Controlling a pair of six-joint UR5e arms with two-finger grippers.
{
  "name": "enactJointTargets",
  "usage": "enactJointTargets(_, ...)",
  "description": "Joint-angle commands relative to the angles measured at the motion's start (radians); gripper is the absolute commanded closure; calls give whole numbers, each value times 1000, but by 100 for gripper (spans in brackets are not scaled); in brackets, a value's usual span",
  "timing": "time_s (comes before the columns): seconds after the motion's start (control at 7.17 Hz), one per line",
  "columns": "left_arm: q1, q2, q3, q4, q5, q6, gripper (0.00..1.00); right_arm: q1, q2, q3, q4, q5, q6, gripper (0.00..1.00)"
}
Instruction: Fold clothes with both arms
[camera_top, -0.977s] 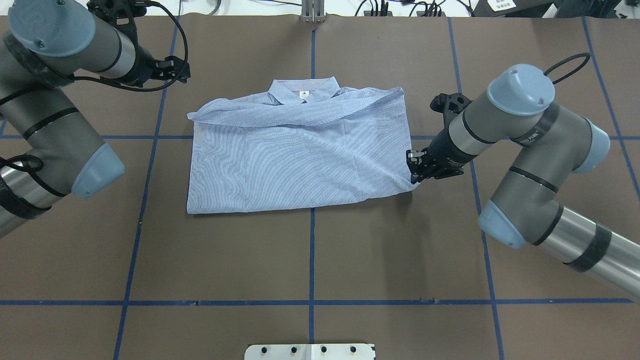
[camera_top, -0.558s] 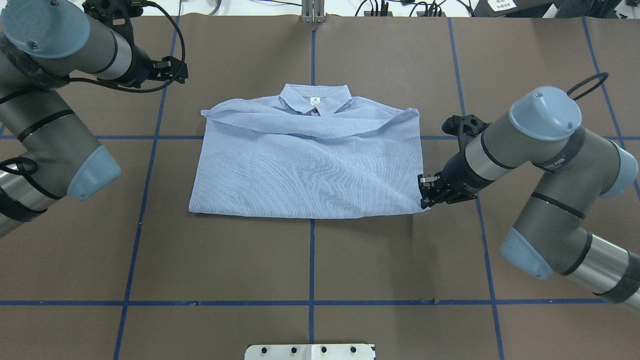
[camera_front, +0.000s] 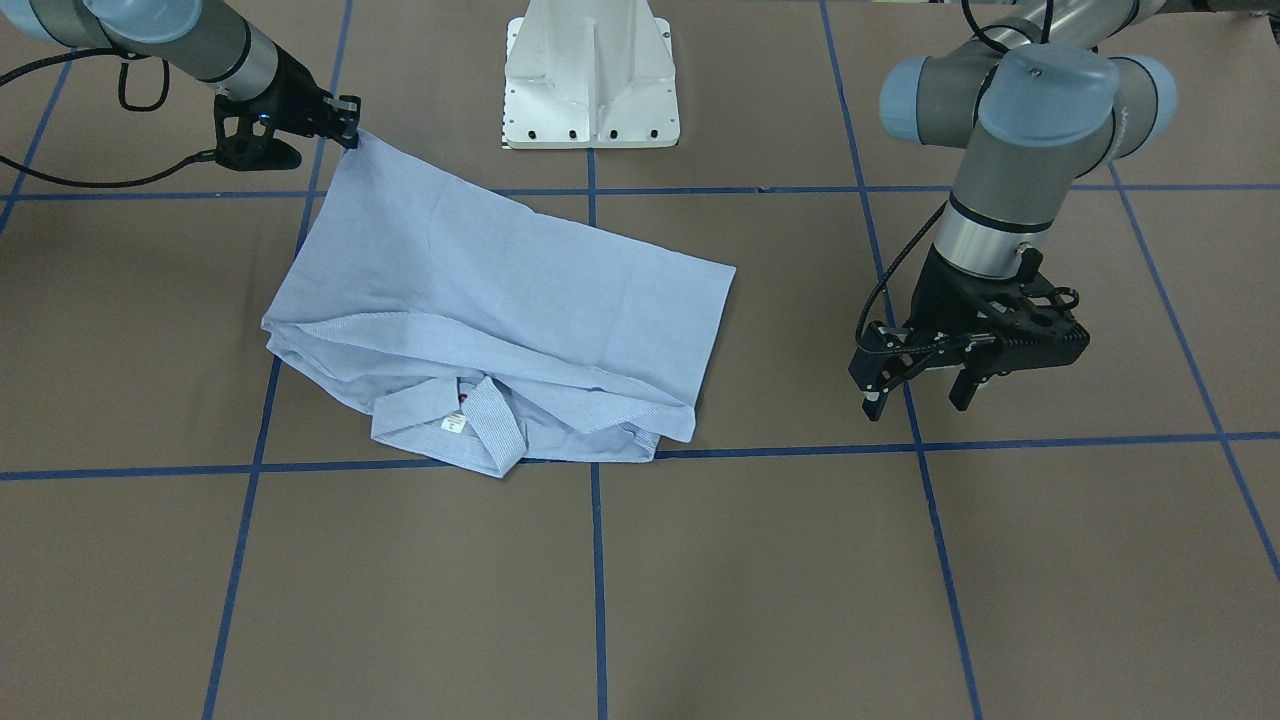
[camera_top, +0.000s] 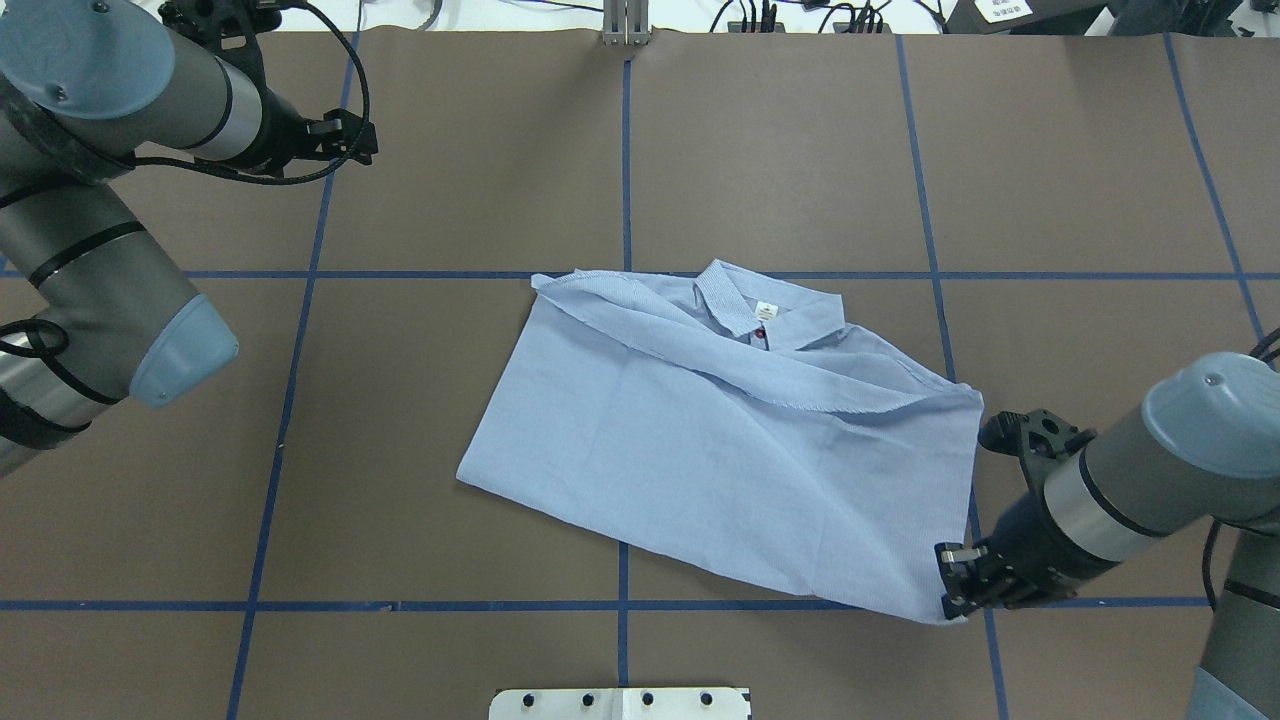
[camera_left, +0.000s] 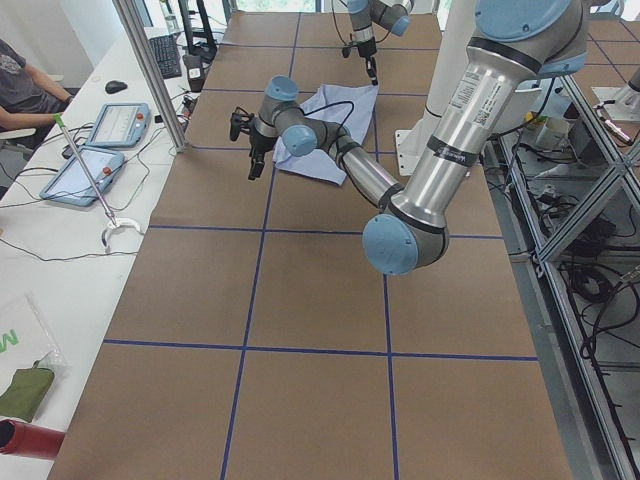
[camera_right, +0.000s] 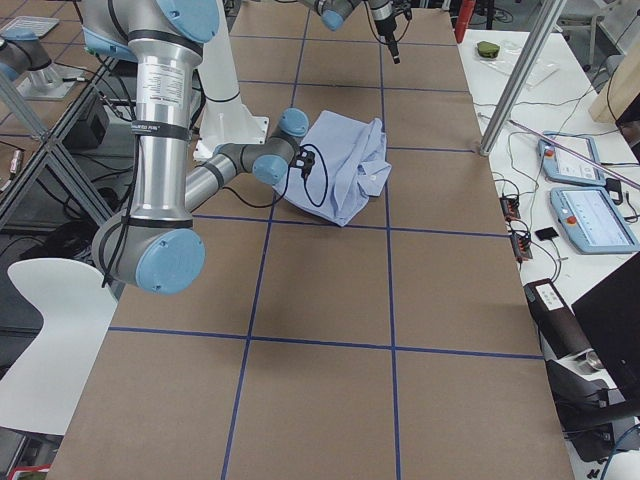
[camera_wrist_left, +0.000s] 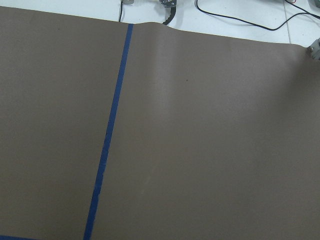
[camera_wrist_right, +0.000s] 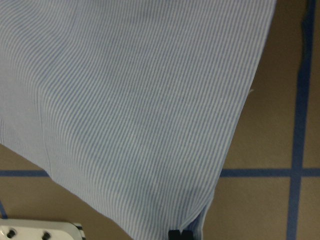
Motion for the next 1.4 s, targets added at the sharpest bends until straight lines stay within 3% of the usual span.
enactJointTargets(0.0,12,6,-14,0,0,-28,0,-66,-67,19,0,57,108,100)
enactJointTargets(0.28,38,57,-89,2,-6,-28,0,-90,-55,38,0,51,198,0)
enactJointTargets(0.42,56,81,-132,9,-20,-29,0,-73,-14,36,0,48,199,0)
enactJointTargets(0.7,113,117,-236,61,-89,-78,0,67,93,17,0,45,197,0)
enactJointTargets(0.98,319,125,-298,60,-72,-373,0,245,185,3,1,45,177,0)
enactJointTargets(1.26,514,115,-283,31,27,-564,0,327,238,-2,0,-3,90,0)
